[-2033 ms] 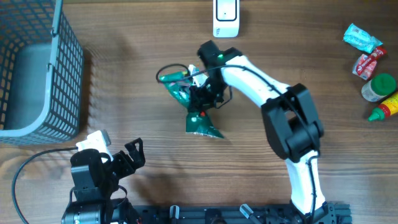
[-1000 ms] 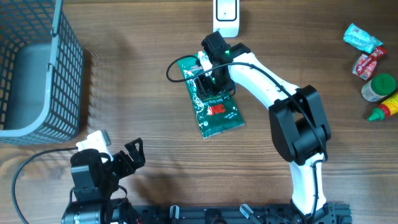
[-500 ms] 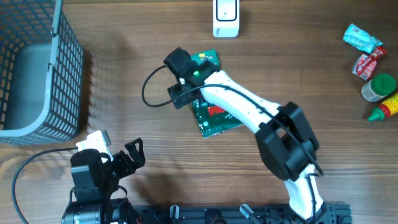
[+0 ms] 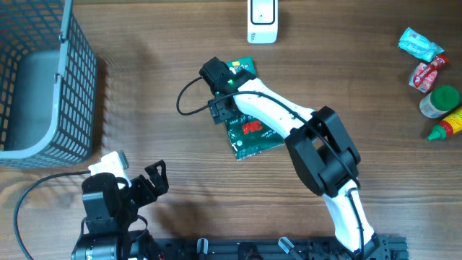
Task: Scan the item barcode
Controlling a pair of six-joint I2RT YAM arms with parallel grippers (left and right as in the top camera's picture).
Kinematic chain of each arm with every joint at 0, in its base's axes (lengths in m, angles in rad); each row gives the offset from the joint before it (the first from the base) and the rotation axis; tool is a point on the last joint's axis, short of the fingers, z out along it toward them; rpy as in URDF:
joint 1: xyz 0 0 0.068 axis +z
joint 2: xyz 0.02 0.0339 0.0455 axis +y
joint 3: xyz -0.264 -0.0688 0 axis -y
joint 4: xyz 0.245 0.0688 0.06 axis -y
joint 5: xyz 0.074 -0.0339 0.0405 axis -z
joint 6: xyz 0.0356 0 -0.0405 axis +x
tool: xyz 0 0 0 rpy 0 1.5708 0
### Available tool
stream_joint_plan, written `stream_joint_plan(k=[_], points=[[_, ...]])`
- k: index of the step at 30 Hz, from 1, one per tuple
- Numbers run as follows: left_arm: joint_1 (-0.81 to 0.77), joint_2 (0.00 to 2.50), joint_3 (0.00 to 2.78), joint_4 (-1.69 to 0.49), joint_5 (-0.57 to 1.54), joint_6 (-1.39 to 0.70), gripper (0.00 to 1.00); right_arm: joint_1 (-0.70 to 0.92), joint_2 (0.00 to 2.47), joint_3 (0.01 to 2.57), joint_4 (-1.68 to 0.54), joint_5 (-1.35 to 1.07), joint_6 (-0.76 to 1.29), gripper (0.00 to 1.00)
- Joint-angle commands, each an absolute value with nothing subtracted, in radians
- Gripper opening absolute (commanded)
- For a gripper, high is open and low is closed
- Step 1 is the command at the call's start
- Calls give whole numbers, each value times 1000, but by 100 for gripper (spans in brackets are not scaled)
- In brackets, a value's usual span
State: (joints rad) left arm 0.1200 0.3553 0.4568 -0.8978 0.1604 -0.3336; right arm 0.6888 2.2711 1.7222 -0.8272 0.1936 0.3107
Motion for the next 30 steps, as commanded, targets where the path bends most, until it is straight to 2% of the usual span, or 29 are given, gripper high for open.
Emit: stream_joint_plan(k=[1,2,4,5,8,10,14,21,24,30], points=[[127,351,451,-896,151,-321,100,664,2440,1693,-908,112,286,68],[127,351,451,-896,151,-321,100,654,2460,1693,-937,90,286,49],[127,351,451,-896,151,-321,100,641,2482,1693,-982,55,291,24],[127,351,451,-896,151,-321,100,634,2484,1693,-1000,43,293,16],[127,351,451,-896,151,-321,100,630,2468,1712,-1016,43,290,5],[127,351,451,-896,151,-321,100,630,2453,1745,-1044,26,285,5],[127,351,451,-896,151,-321,100,628,2395,1821,-1113,-209,127,5],[127,351,451,-896,151,-321,100,580,2250,1840,-1273,-890,-336,5],[127,351,451,-896,151,-321,100,556,2246,1840,-1371,-1068,-533,4],[127,351,451,-896,151,-321,100,511,2246,1839,-1389,-1290,-548,4]])
